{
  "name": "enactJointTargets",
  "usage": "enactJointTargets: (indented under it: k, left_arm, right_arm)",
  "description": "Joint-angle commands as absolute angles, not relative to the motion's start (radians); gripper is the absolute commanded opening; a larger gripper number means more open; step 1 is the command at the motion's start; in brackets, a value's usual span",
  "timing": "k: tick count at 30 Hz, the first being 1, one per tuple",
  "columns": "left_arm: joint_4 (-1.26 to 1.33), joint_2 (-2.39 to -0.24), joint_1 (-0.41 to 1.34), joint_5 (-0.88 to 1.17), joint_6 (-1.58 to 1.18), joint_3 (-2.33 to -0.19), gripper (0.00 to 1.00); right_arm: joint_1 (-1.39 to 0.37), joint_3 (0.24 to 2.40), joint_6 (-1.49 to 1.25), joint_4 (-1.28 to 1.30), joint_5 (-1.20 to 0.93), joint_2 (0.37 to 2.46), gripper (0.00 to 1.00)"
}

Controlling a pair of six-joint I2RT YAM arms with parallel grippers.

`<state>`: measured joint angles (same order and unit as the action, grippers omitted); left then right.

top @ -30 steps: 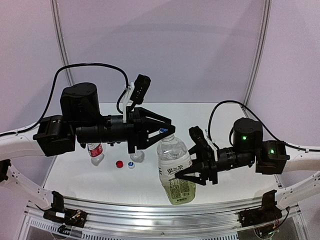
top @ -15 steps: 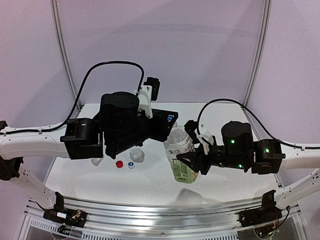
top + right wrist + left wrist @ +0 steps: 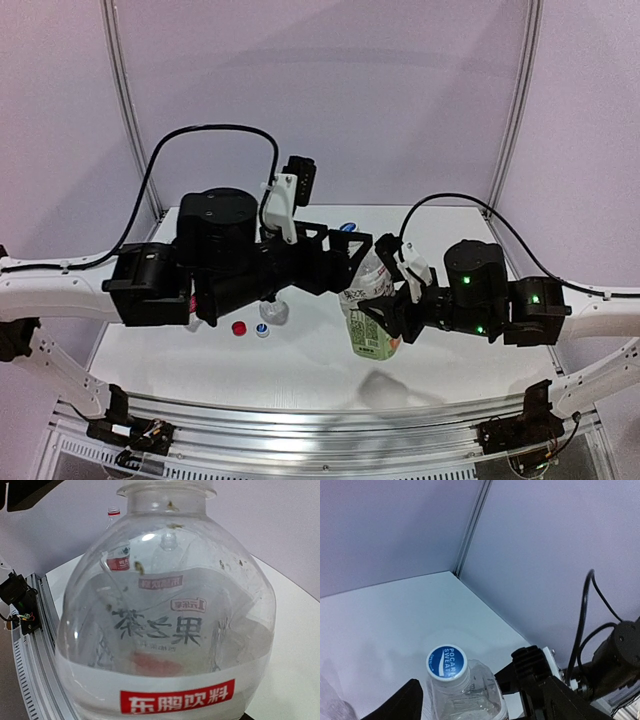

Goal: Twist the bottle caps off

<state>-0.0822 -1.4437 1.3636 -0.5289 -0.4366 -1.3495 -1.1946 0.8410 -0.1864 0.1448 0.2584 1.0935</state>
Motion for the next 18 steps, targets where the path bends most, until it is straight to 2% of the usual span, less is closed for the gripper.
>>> enactJointTargets:
  k: [1, 6, 12, 18]
  left_arm:
    - [-0.015, -1.286, 1.366, -0.430, -0.327, -1.239, 0.88]
    - [-0.061, -1.129, 1.344, -0.267, -0.204, -1.152, 0.91]
    - [-0.042, -1.028, 1.269, 0.056, -0.166, -1.086, 0.93]
    - [-0.055, -1.070, 1.259, 0.152, -0.136, -1.137, 0.92]
  right_arm:
    - [-1.190, 0.844, -0.197, 0.117, 0.212, 1.055, 0.09]
    - [-1.190, 0.818, -0.188, 0.066, -0.013, 1.005, 0.09]
    - [-1.190, 0.809, -0.183, 0.014, -0.370, 0.994, 0.10]
    - [-1.190, 0.820, -0.180, 0.004, -0.484, 1.037, 0.11]
